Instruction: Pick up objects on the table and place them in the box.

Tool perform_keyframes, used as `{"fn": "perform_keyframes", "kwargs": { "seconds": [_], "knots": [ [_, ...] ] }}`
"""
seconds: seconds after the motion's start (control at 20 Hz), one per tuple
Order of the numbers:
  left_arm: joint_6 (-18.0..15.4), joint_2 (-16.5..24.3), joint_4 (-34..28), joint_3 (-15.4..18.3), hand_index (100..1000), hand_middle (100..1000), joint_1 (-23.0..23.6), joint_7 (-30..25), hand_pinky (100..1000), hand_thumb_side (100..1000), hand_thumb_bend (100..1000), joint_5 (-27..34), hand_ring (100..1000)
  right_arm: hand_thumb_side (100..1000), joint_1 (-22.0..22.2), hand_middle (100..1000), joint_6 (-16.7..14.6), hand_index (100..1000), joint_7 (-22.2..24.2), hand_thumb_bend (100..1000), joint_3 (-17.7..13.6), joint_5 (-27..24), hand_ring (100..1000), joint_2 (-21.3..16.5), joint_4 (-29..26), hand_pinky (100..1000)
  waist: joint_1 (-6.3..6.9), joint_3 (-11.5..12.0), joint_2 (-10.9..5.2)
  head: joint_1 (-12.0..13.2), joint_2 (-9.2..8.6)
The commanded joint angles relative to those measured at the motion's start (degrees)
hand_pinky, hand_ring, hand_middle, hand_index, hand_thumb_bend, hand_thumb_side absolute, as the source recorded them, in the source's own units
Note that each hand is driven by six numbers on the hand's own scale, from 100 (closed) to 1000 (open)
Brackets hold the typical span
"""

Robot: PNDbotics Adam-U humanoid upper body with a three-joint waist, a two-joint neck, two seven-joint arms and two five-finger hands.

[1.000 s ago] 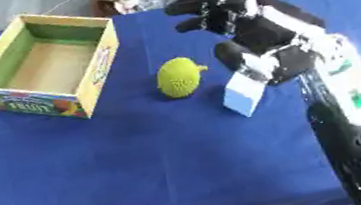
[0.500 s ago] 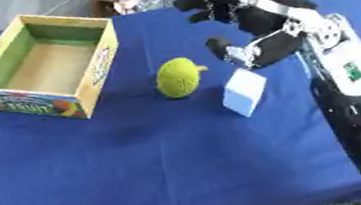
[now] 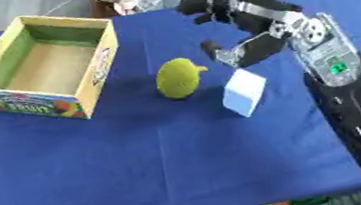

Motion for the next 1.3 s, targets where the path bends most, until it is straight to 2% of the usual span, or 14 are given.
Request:
{"fn": "perform_keyframes", "kwargs": {
  "seconds": [0.05, 0.55, 0.7, 0.9, 0.95, 1.2, 1.3],
  "knots": [
    [0.1, 0.5, -1.2, -0.1, 729, 425, -0.2, -0.3, 446, 727, 100, -0.3, 534, 206, -2.7, 946, -10.0, 1000, 8.4, 100, 1.3, 3.1, 1000, -1.4, 1.7, 939, -0.09, 0.1, -1.13, 0.0, 0.28],
    [0.5, 0.5, -1.2, -0.3, 728, 424, -0.1, -0.5, 444, 731, 100, -0.6, 533, 249, -7.9, 938, -14.6, 997, 8.0, 100, 4.7, 11.5, 1000, 0.2, 7.8, 934, -0.43, 0.4, -1.34, -0.3, 0.28],
    [0.6, 0.5, -1.2, -0.4, 728, 423, -0.1, -0.5, 443, 732, 100, -0.7, 532, 332, -9.4, 938, -15.8, 996, 8.3, 100, 5.5, 14.3, 1000, 0.7, 10.3, 934, -0.51, 0.6, -1.36, -0.6, 0.28],
    [0.7, 0.6, -1.2, -0.5, 728, 423, -0.1, -0.5, 442, 733, 100, -0.8, 532, 501, -11.1, 938, -17.2, 998, 8.7, 100, 6.4, 17.9, 1000, 1.1, 14.1, 930, -0.57, 0.7, -1.36, -1.1, 0.28],
    [0.7, 0.6, -1.2, -0.5, 728, 422, -0.1, -0.5, 442, 733, 100, -0.8, 532, 505, -11.4, 937, -17.3, 998, 8.7, 100, 6.5, 18.7, 1000, 1.2, 15.2, 930, -0.58, 0.8, -1.36, -1.2, 0.28],
    [0.8, 0.6, -1.2, -0.6, 727, 422, 0.0, -0.6, 441, 735, 100, -0.9, 531, 634, -12.4, 939, -18.2, 998, 8.6, 100, 6.4, 22.9, 1000, 1.9, 19.2, 927, -0.60, 0.8, -1.34, -1.7, 0.28],
    [0.8, 0.6, -1.2, -0.6, 727, 421, 0.0, -0.6, 440, 736, 100, -1.0, 531, 624, -12.5, 938, -18.6, 999, 8.3, 100, 6.4, 24.7, 1000, 2.3, 20.5, 926, -0.60, 0.8, -1.33, -1.9, 0.28]
  ]
}}
